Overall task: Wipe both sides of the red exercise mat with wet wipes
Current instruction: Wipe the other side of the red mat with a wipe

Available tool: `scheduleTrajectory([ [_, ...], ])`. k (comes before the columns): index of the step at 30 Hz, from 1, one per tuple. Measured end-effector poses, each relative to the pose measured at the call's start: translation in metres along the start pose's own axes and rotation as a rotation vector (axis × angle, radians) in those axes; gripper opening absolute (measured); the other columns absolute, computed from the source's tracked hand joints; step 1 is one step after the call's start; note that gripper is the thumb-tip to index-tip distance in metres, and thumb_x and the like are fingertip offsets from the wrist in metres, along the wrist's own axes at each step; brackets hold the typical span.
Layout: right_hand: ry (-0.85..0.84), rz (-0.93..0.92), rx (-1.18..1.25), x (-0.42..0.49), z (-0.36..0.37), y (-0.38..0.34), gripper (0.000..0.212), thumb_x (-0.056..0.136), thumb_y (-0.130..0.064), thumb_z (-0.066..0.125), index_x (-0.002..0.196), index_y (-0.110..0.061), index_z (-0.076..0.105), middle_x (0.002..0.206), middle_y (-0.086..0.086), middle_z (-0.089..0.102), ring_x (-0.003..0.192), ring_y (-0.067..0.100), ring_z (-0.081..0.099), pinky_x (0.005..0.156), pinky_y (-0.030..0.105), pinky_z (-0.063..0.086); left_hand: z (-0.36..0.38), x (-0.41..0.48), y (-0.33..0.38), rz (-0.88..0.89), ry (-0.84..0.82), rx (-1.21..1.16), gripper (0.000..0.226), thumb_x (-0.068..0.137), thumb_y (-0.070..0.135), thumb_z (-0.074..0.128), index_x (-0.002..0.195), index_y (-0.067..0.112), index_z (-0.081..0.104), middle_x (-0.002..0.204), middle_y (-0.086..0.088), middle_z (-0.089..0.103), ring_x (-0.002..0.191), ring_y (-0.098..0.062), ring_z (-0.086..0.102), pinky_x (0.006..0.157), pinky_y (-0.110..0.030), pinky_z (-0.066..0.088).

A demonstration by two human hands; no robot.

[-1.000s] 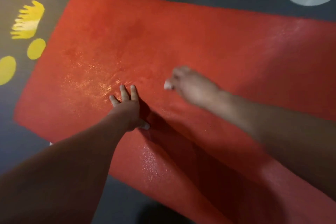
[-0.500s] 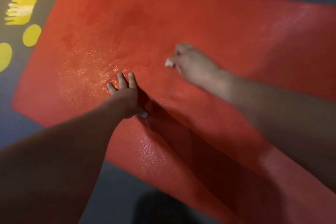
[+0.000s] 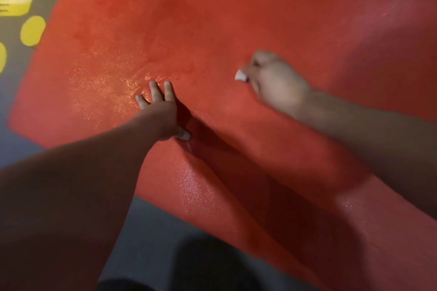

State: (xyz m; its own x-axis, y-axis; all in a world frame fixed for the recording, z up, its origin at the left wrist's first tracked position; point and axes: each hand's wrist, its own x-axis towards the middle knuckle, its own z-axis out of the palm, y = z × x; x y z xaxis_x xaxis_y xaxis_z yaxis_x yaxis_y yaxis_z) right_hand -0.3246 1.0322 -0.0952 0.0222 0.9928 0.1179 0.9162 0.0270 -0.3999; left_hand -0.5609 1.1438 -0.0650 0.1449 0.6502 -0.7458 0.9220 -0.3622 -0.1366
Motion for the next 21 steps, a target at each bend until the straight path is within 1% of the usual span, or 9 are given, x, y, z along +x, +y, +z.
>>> scheduleTrajectory([
  [3, 0.062, 0.101, 0.013, -0.006, -0.002, 0.005, 0.020, 0.088, -0.006, 0.057, 0.101, -0.012, 0.072, 0.088, 0.015, 0.056, 0.079, 0.037, 0.057, 0.068, 0.039, 0.046, -0.001, 0.000, 0.000, -0.003, 0.014, 0.015, 0.148, 0.071, 0.042, 0.090, 0.153, 0.023, -0.032, 0.159, -0.011, -0.040, 0.146, -0.055, -0.019, 0.115, -0.068, 0.021],
  [6, -0.063, -0.123, 0.102, -0.048, 0.009, -0.045, 0.013, 0.086, -0.007, 0.066, 0.097, -0.014, 0.066, 0.086, 0.011, 0.054, 0.075, 0.034, 0.056, 0.062, 0.038, 0.046, 0.000, 0.000, -0.001, -0.003, 0.028, 0.035, 0.149, 0.070, 0.044, 0.090, 0.153, 0.023, -0.032, 0.160, -0.011, -0.038, 0.147, -0.055, -0.017, 0.115, -0.068, 0.022],
  [9, -0.213, -0.369, 0.125, -0.078, 0.008, -0.066, 0.014, 0.097, -0.019, 0.059, 0.108, -0.014, 0.067, 0.093, 0.005, 0.053, 0.087, 0.025, 0.055, 0.075, 0.036, 0.049, 0.002, 0.001, -0.002, -0.008, 0.040, 0.056, 0.149, 0.070, 0.047, 0.089, 0.153, 0.023, -0.032, 0.160, -0.011, -0.038, 0.147, -0.055, -0.016, 0.115, -0.068, 0.022],
  [10, -0.219, -0.358, 0.103, -0.072, 0.006, -0.055, 0.016, 0.096, -0.021, 0.058, 0.109, -0.017, 0.066, 0.094, 0.005, 0.053, 0.088, 0.025, 0.055, 0.076, 0.037, 0.049, 0.002, 0.001, -0.002, -0.007, 0.040, 0.061, 0.148, 0.070, 0.048, 0.088, 0.152, 0.023, -0.033, 0.160, -0.012, -0.038, 0.147, -0.055, -0.016, 0.115, -0.069, 0.022],
  [12, -0.135, -0.189, 0.026, -0.049, 0.004, -0.021, 0.018, 0.095, -0.023, 0.053, 0.107, -0.018, 0.065, 0.093, 0.008, 0.053, 0.087, 0.030, 0.057, 0.071, 0.039, 0.048, 0.002, 0.001, -0.002, 0.002, 0.039, 0.065, 0.148, 0.071, 0.049, 0.088, 0.152, 0.022, -0.033, 0.160, -0.013, -0.038, 0.147, -0.056, -0.015, 0.115, -0.070, 0.021],
  [14, 0.023, 0.017, -0.003, -0.032, -0.004, 0.011, 0.020, 0.091, -0.014, 0.053, 0.103, -0.012, 0.069, 0.090, 0.013, 0.054, 0.081, 0.034, 0.058, 0.068, 0.040, 0.046, 0.001, -0.002, -0.001, 0.006, 0.048, 0.072, 0.147, 0.072, 0.050, 0.087, 0.152, 0.021, -0.033, 0.160, -0.013, -0.038, 0.147, -0.056, -0.014, 0.115, -0.070, 0.021],
  [16, 0.074, 0.122, 0.002, -0.037, -0.005, 0.010, 0.020, 0.089, -0.007, 0.057, 0.102, -0.011, 0.072, 0.089, 0.012, 0.055, 0.078, 0.035, 0.058, 0.068, 0.038, 0.047, 0.000, -0.005, -0.001, 0.003, 0.064, 0.073, 0.146, 0.072, 0.050, 0.087, 0.153, 0.022, -0.032, 0.161, -0.013, -0.037, 0.148, -0.055, -0.013, 0.116, -0.069, 0.022],
  [18, -0.016, 0.026, 0.031, -0.061, 0.000, -0.018, 0.021, 0.087, -0.006, 0.061, 0.105, -0.013, 0.069, 0.093, 0.011, 0.055, 0.079, 0.035, 0.058, 0.068, 0.038, 0.050, 0.000, -0.010, -0.002, -0.003, 0.085, 0.059, 0.146, 0.072, 0.050, 0.087, 0.154, 0.025, -0.030, 0.162, -0.009, -0.035, 0.150, -0.050, -0.014, 0.116, -0.067, 0.023],
  [21, -0.198, -0.239, 0.117, -0.113, -0.002, -0.061, 0.022, 0.089, -0.011, 0.057, 0.109, -0.016, 0.065, 0.097, 0.008, 0.054, 0.086, 0.029, 0.057, 0.072, 0.036, 0.050, 0.006, -0.020, 0.001, -0.033, 0.124, 0.031, 0.139, 0.074, 0.046, 0.087, 0.158, 0.028, -0.022, 0.166, -0.004, -0.026, 0.153, -0.042, -0.013, 0.116, -0.065, 0.024],
])
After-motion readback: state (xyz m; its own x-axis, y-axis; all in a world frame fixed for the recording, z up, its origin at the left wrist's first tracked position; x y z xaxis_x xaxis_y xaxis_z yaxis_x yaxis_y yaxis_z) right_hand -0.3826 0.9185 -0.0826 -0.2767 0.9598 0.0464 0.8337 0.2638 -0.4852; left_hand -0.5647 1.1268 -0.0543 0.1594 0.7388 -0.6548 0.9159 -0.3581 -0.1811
